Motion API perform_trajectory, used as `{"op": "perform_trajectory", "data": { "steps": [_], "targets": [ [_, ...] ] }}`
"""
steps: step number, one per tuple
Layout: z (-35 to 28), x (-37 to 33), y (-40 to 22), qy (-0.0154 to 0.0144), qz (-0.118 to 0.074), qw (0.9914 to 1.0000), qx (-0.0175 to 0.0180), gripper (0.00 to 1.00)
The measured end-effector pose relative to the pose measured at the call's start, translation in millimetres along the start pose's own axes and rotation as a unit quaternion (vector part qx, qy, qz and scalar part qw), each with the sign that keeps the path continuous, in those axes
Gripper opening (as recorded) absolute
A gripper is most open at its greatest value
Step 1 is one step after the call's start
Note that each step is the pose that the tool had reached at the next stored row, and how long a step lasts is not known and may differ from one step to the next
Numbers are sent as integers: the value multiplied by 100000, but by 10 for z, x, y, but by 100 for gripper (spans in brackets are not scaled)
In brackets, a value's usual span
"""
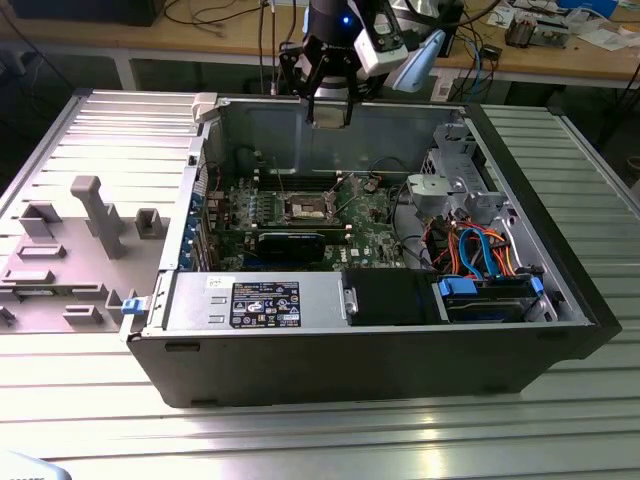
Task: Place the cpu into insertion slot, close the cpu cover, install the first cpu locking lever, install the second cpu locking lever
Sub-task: 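Place the cpu into insertion slot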
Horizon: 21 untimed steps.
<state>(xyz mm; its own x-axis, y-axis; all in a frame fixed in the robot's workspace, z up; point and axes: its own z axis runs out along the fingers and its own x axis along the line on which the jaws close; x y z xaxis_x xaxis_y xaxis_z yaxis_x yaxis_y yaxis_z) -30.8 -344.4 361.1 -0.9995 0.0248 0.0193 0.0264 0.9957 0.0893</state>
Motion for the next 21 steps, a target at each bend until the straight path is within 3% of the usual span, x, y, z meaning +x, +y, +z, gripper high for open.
{"op": "perform_trajectory", "data": {
  "steps": [21],
  "targets": [
    [51,-1,-4,1,0,100000,0,55]
  ]
}}
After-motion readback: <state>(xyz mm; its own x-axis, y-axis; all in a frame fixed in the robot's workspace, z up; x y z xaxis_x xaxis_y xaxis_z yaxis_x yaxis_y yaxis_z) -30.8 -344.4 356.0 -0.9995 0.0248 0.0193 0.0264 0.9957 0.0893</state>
